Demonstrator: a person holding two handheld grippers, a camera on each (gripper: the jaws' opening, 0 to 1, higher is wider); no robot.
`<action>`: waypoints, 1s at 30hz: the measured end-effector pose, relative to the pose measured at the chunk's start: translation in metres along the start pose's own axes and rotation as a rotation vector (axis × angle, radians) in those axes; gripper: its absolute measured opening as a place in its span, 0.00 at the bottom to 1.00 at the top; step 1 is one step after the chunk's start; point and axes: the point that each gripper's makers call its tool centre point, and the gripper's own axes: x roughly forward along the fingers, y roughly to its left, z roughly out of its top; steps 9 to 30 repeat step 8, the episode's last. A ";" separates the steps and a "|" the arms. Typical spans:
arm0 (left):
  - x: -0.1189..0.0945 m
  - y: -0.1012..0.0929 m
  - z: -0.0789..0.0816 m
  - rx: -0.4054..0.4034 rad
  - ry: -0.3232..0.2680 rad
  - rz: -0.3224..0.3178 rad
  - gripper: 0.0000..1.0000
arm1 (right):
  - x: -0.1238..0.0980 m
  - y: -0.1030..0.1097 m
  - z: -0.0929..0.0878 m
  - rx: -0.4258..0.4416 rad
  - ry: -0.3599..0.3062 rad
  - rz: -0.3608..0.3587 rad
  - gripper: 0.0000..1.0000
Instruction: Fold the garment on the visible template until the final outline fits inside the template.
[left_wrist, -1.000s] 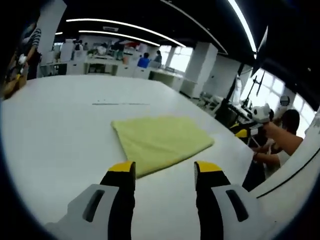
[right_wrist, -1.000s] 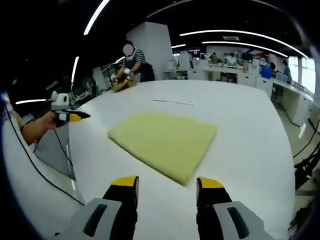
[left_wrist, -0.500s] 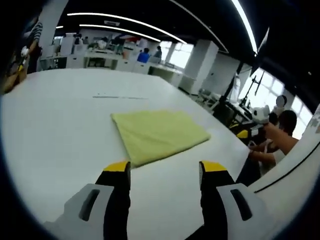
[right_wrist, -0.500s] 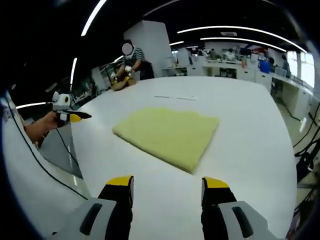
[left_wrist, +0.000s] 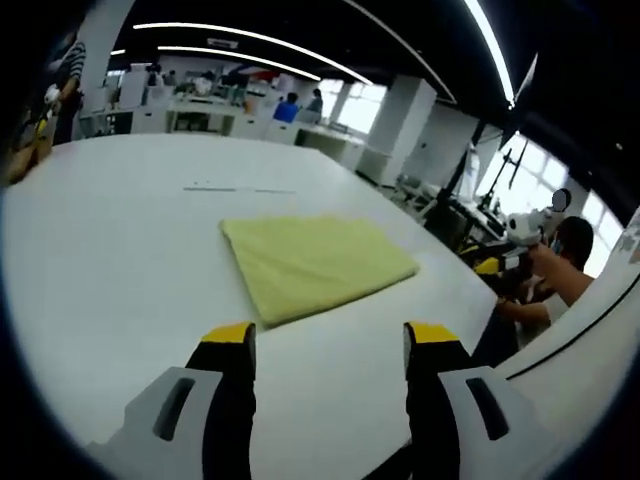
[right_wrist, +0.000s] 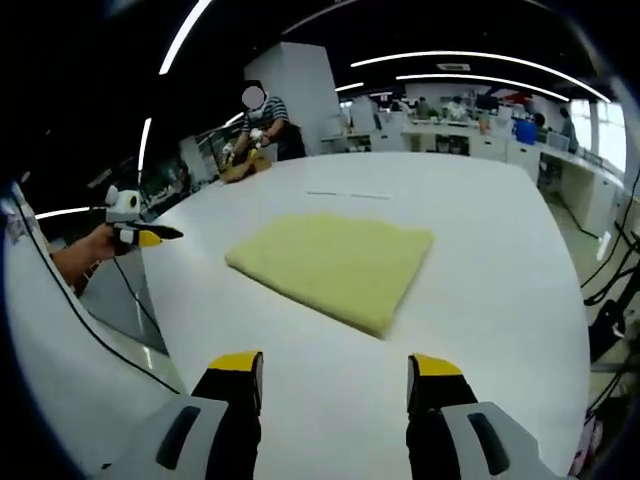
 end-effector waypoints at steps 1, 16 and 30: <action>0.000 0.000 0.000 -0.001 0.002 -0.001 0.57 | -0.001 -0.001 0.001 0.000 -0.004 -0.001 0.56; 0.000 -0.001 -0.003 -0.004 0.010 0.005 0.58 | -0.005 -0.003 0.000 -0.002 -0.001 -0.007 0.57; 0.000 -0.001 -0.003 -0.004 0.010 0.005 0.58 | -0.005 -0.003 0.000 -0.002 -0.001 -0.007 0.57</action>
